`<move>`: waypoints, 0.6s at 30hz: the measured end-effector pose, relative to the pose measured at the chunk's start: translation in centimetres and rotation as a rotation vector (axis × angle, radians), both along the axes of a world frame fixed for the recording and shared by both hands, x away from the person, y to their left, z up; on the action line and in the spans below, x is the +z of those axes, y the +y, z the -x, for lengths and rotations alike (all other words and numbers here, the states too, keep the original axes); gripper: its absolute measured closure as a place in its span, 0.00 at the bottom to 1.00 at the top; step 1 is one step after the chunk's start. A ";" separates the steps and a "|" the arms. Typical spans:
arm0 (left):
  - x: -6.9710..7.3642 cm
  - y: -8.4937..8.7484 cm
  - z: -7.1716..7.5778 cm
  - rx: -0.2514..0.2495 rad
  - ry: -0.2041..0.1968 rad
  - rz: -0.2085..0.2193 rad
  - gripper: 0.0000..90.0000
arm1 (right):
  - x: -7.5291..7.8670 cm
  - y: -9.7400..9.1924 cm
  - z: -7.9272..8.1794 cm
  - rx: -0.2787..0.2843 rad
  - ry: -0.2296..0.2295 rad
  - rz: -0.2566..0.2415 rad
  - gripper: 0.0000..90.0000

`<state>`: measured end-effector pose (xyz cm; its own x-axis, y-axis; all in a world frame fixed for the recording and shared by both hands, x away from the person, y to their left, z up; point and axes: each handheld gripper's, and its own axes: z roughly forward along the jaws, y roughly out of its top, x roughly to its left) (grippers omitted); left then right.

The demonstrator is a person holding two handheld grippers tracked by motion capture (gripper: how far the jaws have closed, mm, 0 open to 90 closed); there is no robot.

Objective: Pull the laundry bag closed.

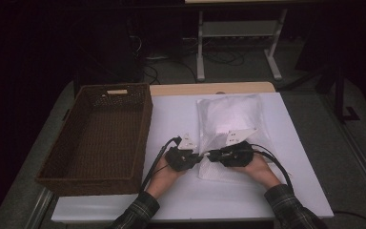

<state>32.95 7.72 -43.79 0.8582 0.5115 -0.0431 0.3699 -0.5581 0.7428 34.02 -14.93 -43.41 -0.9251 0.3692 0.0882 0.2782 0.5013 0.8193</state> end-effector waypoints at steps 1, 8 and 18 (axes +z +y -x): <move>0.0 0.0 0.0 0.000 0.000 0.000 0.94 | 0.0 0.0 0.0 0.000 0.000 0.000 0.86; 0.1 0.0 0.0 -0.001 0.000 0.003 0.94 | -0.3 0.7 0.2 0.009 -0.007 0.020 0.93; 0.2 0.2 -0.1 0.008 0.019 0.021 0.94 | -0.3 0.7 0.2 0.002 -0.026 0.029 0.96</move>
